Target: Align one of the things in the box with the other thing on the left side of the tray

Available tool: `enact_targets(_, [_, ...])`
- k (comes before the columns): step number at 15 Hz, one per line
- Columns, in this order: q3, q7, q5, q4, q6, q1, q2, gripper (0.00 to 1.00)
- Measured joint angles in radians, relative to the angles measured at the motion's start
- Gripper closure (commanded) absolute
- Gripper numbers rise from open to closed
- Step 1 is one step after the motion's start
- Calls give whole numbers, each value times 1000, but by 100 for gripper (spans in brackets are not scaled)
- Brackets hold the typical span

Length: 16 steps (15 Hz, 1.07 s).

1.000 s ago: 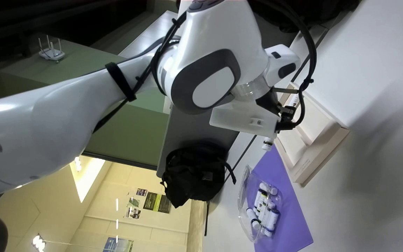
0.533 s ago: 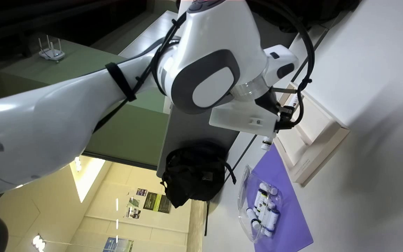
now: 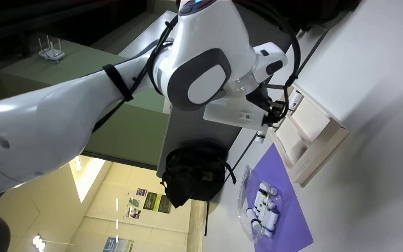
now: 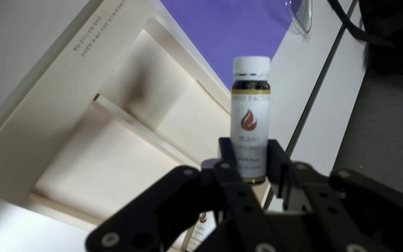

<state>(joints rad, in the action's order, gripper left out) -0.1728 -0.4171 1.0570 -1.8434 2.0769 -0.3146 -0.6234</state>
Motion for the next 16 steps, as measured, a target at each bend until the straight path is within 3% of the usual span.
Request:
enact_targets(5, [16,139,-11,100,9,18,-52,88])
enact_targets(16, [37,576,-81,383,-76,36,-291,88])
